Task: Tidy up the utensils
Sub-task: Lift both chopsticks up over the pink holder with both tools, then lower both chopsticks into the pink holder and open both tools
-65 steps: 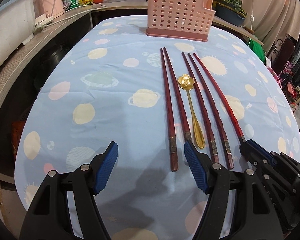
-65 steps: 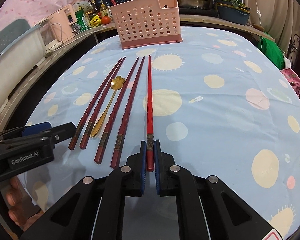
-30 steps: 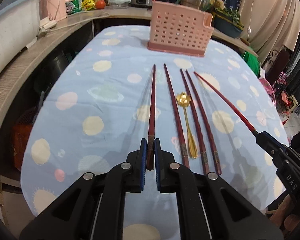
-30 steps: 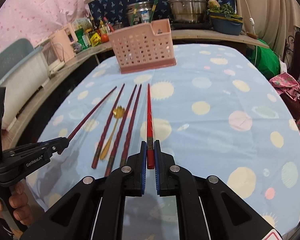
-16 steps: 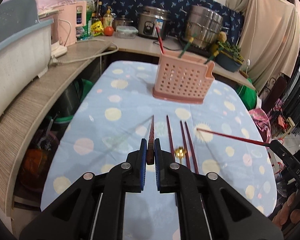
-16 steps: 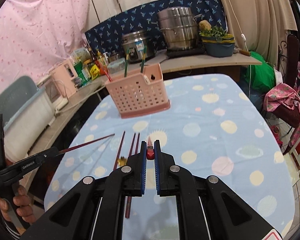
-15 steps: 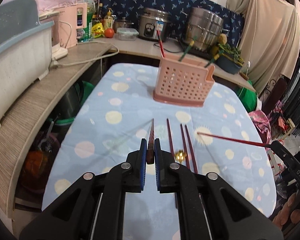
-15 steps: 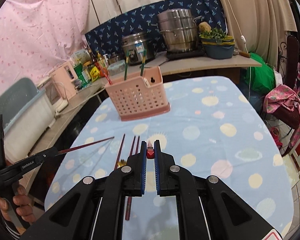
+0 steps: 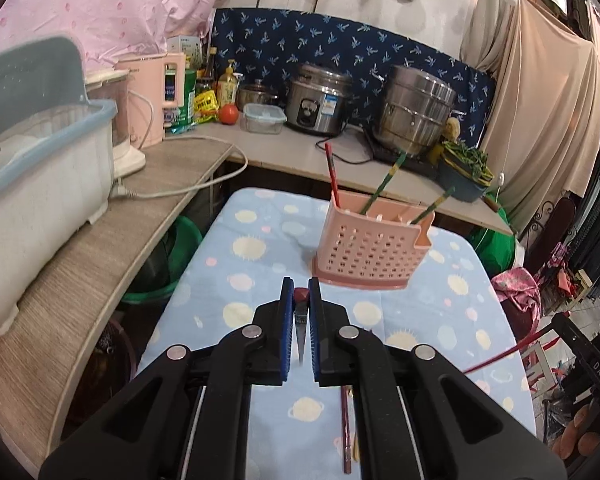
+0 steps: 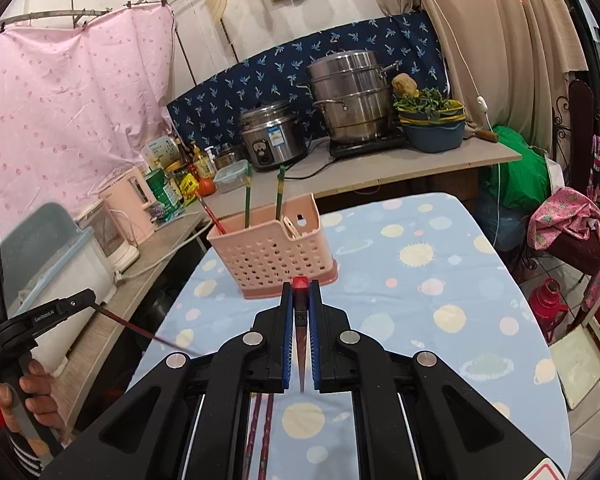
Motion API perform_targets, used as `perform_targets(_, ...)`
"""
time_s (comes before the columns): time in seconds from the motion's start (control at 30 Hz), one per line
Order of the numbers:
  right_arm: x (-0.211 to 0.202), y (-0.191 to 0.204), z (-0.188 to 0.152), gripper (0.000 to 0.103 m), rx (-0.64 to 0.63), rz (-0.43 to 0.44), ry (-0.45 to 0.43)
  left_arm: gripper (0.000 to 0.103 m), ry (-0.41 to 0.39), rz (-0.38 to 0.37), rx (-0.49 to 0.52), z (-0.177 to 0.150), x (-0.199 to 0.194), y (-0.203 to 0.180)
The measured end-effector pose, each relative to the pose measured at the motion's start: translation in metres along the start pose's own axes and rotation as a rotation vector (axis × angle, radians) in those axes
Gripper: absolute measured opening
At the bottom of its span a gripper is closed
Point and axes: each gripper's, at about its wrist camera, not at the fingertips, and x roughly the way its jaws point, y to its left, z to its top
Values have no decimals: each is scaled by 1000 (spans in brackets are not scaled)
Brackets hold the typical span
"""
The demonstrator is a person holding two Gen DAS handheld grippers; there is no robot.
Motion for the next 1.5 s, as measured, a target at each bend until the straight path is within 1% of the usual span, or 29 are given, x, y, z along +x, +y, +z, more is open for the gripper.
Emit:
perform_targets(0.27,5,9,47,7,-2,56,-85,7,-78,-28,8,44,-7,-13)
perform_targets(0.43,13,18,79,7,-9,60,-159,7,-136,-43,9,77,-9,-24)
perform_targets(0.57,27,26,107,7,-4,86,-193,7,-202,-49,28,111,-9,-37)
perform_targets(0.73,52,33,142,7,13,97,-220,7,-288,-71,33,146,-5,-47)
perform_targets(0.9,82,29,168,7,74,135,-227,7,-325,-67,25,171,14,-53)
perform_targets(1.0,98,29,176,7,94,135,-238,7,-346,-73,33,176,25,-57)
perform_targets(1.13,118,28,180,7,112,127,-244,7,-335,-79,34,177,47,-60)
perform_targets(1.3,145,28,172,7,86,86,-205,7,-298,-62,47,169,78,-62)
perform_targets(1.5,171,22,156,7,72,73,-145,7,-245,-51,60,156,110,-61)
